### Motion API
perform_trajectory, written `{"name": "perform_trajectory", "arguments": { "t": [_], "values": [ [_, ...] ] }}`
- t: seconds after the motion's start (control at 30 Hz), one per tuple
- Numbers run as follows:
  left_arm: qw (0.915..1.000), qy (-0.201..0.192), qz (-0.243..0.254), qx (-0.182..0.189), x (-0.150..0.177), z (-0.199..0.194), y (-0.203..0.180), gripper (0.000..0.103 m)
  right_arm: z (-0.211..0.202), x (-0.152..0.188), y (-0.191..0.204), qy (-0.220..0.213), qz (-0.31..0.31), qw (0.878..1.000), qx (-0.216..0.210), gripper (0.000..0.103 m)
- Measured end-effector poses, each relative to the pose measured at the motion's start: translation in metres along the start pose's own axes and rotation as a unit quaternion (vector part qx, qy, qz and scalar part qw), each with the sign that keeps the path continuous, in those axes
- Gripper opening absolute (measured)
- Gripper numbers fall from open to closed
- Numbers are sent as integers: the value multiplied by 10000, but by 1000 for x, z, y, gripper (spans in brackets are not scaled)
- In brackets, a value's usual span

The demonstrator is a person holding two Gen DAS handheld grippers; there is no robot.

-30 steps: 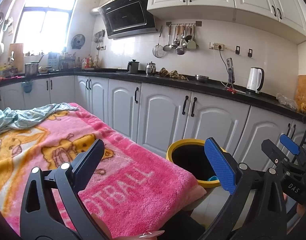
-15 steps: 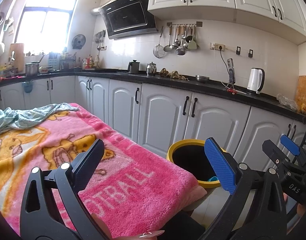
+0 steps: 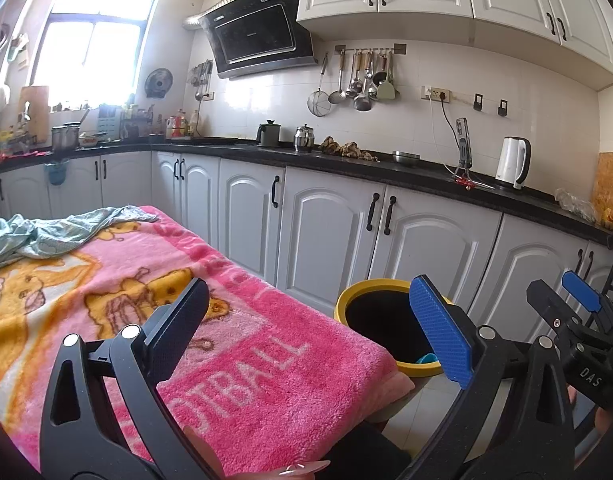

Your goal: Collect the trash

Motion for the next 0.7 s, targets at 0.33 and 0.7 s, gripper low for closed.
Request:
{"name": "perform_trajectory", "arguments": {
  "t": [0.33, 0.7],
  "values": [
    [10000, -7, 0, 0, 0, -1, -1, 92, -1, 0, 0, -2, 4, 10000, 6, 97],
    [10000, -4, 0, -1, 0, 0, -2, 92, -1, 0, 0, 1, 9, 10000, 5, 97]
  ]
}}
Point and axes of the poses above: each gripper's, at about its wrist camera, not at the fingertips, and z roughly the way its jaws point, y to its left, x to its underside, the point moved 7 cm from there along z, roughly the way its jaws point, and after that the axes turned 15 degrees about -z, right-handed, at the moved point
